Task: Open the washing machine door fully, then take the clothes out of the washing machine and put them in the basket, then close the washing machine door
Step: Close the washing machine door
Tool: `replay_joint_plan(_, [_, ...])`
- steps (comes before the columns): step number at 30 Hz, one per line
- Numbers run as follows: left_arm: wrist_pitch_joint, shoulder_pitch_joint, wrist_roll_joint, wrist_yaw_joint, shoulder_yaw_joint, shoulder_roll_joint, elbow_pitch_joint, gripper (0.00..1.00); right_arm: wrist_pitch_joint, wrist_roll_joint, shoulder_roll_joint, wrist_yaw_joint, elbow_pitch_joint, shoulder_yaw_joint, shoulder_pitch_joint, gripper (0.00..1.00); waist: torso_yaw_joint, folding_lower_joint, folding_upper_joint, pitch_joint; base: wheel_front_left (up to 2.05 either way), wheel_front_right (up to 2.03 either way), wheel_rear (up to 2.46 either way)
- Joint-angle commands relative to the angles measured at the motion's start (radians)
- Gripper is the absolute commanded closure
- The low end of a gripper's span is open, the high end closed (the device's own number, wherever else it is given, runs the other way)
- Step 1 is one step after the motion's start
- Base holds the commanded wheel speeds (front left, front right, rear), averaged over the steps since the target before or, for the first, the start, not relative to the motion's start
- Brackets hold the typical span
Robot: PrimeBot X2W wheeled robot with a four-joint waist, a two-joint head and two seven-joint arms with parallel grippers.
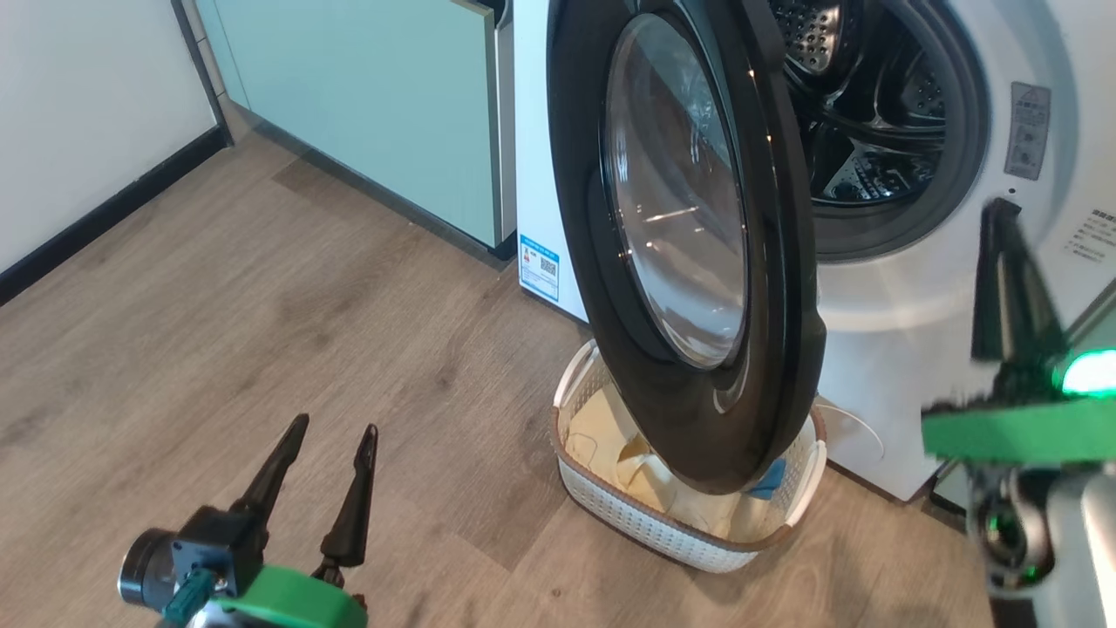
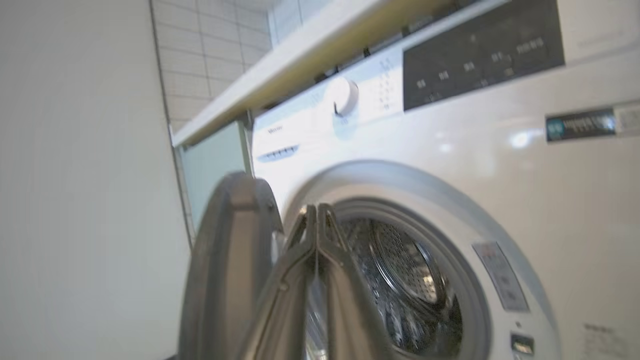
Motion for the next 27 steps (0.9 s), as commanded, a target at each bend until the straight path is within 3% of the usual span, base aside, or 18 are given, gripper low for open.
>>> replay_joint_plan(1, [-0.006,-0.05,0.008,-0.003,0.03,0.005,-0.04,0.0,-0.006,0.011,-0.013,-0.003,-0.078,0.036,-0.076,1.0,0.001,0.0,-0.0001,-0.005,0.0,0.0,0.0])
replay_joint_plan(6, [-0.006,-0.048,0.01,-0.005,0.028,0.01,-0.041,0.0,-0.006,0.02,-0.013,-0.003,-0.195,0.107,-0.11,1.0,0.011,0.0,-0.0001,-0.015,0.0,0.0,0.0])
replay_joint_plan(12, [-0.006,-0.042,0.007,-0.002,0.032,0.013,-0.049,0.0,-0.006,0.029,-0.013,-0.003,-0.256,0.287,-0.078,1.0,0.018,0.0,-0.0001,-0.014,0.0,0.0,0.0])
replay_joint_plan(17, [-0.006,-0.04,0.006,0.002,0.034,0.009,-0.056,0.0,-0.006,0.045,-0.013,-0.003,-0.212,0.42,-0.023,1.0,0.017,0.0,-0.0001,-0.009,0.0,0.0,0.0])
replay_joint_plan(27, [-0.006,-0.043,0.001,0.002,0.035,0.002,-0.055,0.0,-0.006,0.066,-0.013,-0.003,-0.064,0.546,0.027,1.0,0.006,0.0,-0.0001,0.002,0.0,0.0,0.0])
